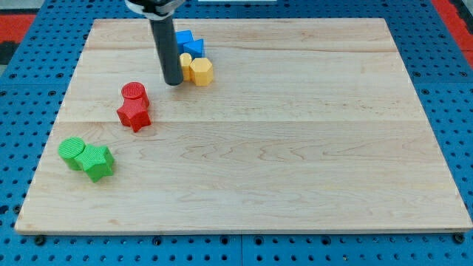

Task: Move the yellow blocks to the top left of the board

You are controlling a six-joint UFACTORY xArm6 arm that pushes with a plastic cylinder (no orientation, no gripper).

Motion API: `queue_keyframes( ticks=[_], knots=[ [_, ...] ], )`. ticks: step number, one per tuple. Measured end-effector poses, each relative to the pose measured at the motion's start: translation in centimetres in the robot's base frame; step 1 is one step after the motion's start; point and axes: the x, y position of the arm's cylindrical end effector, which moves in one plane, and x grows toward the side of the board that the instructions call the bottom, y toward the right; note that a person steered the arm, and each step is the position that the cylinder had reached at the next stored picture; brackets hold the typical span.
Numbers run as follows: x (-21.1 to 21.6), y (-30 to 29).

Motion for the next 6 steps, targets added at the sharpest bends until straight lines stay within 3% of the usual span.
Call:
queue_keyframes(
  ticks=[1,2,3,6],
  knots=[
    [2.1,0.0],
    [2.4,5.1],
    [-0.3,8.0],
    [-5.1,-7.6]
  ],
)
